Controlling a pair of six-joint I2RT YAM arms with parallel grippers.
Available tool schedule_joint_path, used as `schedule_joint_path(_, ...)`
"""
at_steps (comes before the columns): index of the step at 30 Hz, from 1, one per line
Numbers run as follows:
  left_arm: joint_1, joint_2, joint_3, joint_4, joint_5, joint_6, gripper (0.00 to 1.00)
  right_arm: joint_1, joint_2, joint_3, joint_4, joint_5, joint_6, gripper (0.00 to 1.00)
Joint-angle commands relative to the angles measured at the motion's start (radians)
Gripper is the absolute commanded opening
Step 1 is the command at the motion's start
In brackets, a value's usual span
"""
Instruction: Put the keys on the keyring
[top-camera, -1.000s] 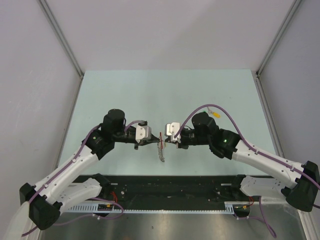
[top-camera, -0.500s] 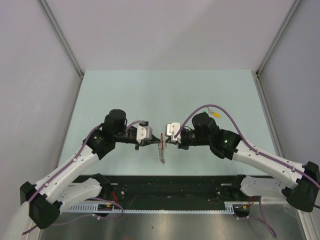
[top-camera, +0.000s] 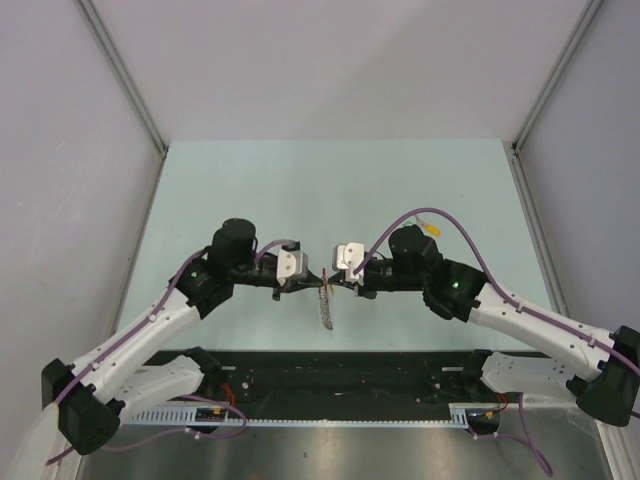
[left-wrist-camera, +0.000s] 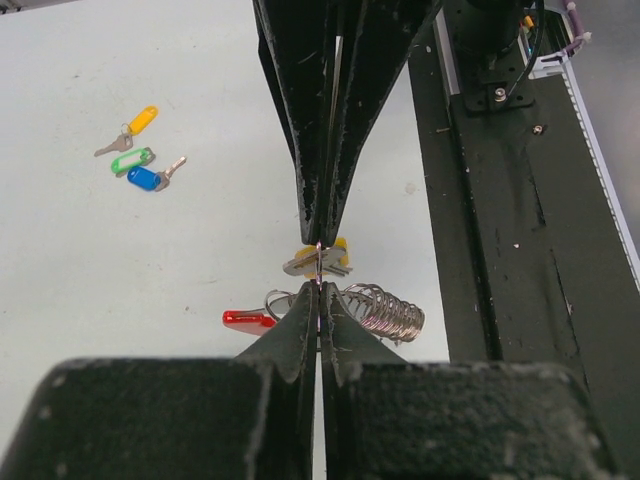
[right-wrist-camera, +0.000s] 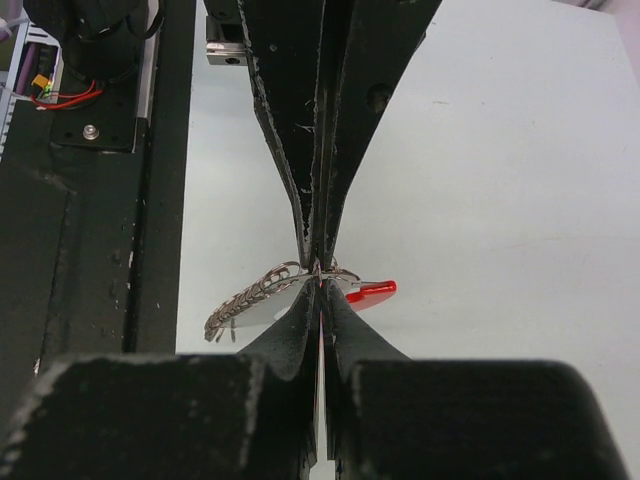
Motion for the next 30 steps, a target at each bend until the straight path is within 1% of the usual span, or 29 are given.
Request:
schedule_joint_path(1, -0.016, 0.003, 0.029, 0.033, -0.008, -0.024, 0.0, 0.013, -0.023, 0.025, 0.1, -0.02, 0.006, 0.0)
schedule_joint_path(7, -0.015, -0.02, 0.017, 0.076, -0.035, -0.063, 0.0, 0.014, -0.017, 0.023, 0.069, 0.018, -0.024, 0.0)
schedule_joint_path(12, -0.013, -0.037, 0.003, 0.124, -0.028, -0.104, 0.0, 0.014, -0.008, 0.023, 0.042, 0.058, -0.049, 0.0)
schedule_joint_path(18, 0.02, -0.056, -0.009, 0.183, 0.031, -0.159, 0.0, 0.013, 0.002, 0.023, 0.025, 0.087, -0.064, 0.0)
schedule_joint_path(21, 0.039, -0.063, -0.018, 0.211, 0.046, -0.181, 0.0, 0.013, 0.003, 0.023, 0.026, 0.098, -0.064, 0.0)
schedule_joint_path(30, 0.047, -0.068, -0.024, 0.236, 0.045, -0.199, 0.0, 0.01, -0.004, -0.006, 0.075, 0.118, -0.058, 0.0)
